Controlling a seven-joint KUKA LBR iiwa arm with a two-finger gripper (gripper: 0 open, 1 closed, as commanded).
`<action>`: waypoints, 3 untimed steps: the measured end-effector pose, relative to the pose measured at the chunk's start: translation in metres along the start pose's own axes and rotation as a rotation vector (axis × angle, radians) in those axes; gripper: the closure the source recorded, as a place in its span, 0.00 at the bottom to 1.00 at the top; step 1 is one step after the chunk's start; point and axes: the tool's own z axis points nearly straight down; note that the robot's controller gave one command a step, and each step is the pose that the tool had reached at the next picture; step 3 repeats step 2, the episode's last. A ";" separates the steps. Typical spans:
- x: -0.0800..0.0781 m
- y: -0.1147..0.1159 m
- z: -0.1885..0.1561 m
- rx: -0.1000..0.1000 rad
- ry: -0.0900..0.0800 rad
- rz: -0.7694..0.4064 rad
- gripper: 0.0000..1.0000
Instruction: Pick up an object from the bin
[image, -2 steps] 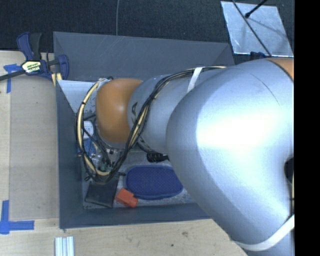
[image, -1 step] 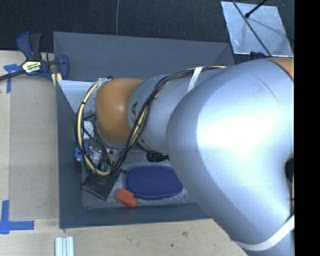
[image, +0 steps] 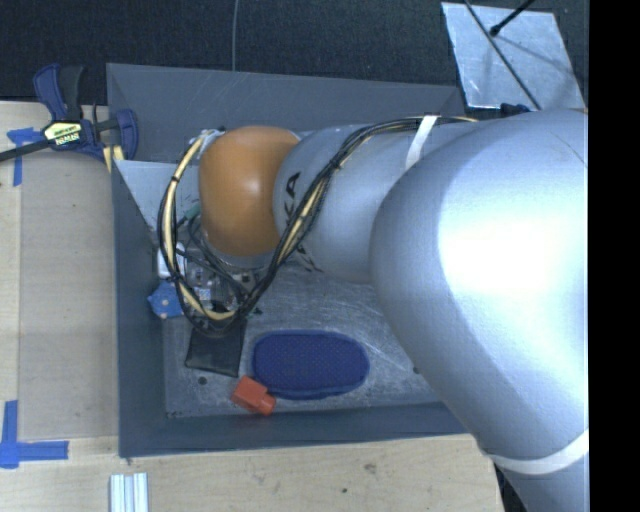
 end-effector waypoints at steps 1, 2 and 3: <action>-0.008 0.014 0.002 0.000 0.002 0.177 1.00; -0.020 0.015 -0.133 -0.004 -0.006 0.149 1.00; -0.020 0.015 -0.133 -0.004 -0.006 0.149 1.00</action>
Offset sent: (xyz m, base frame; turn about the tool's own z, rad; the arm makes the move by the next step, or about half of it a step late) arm 0.0065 0.0141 -0.0016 0.1779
